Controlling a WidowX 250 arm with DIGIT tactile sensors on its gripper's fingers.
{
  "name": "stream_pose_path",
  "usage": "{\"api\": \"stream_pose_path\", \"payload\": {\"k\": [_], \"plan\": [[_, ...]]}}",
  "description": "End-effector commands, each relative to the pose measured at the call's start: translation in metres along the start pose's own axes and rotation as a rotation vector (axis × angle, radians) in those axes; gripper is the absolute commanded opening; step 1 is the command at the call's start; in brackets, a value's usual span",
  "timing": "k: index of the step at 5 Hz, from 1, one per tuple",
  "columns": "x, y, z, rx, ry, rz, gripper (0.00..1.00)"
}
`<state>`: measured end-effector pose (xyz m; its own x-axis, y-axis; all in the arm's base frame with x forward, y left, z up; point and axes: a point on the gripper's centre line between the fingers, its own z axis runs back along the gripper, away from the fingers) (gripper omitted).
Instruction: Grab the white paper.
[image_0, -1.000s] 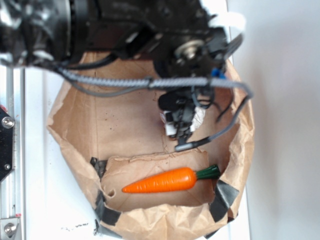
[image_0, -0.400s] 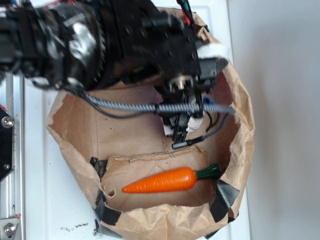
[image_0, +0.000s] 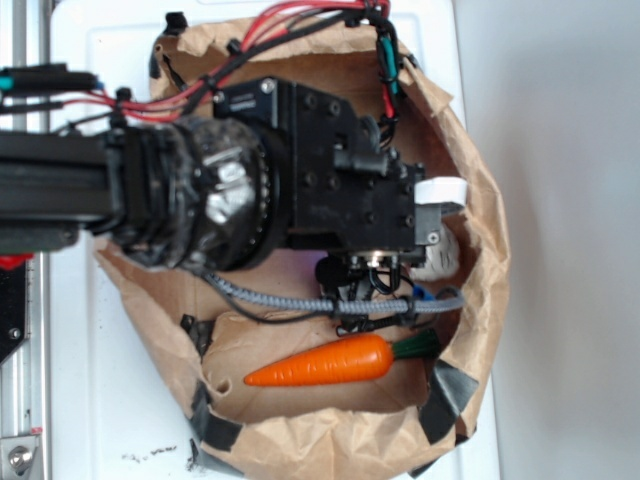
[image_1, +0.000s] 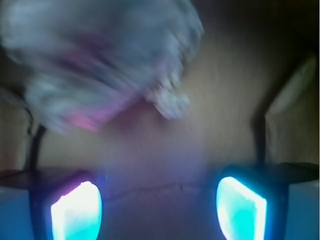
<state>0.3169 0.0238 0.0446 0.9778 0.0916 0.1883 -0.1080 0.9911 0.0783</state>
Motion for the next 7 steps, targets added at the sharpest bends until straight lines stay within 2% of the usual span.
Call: {"api": "stream_pose_path", "payload": {"k": [1,4,5,7], "plan": [[0.006,-0.003,0.043,-0.09,-0.039,-0.028,1.0],[0.025,0.005,0.08,-0.217,-0.041,0.041,1.0],[0.035,0.0,0.072,-0.203,-0.076,0.065,1.0],[0.052,-0.013,0.05,-0.114,-0.104,0.105,1.0]]}}
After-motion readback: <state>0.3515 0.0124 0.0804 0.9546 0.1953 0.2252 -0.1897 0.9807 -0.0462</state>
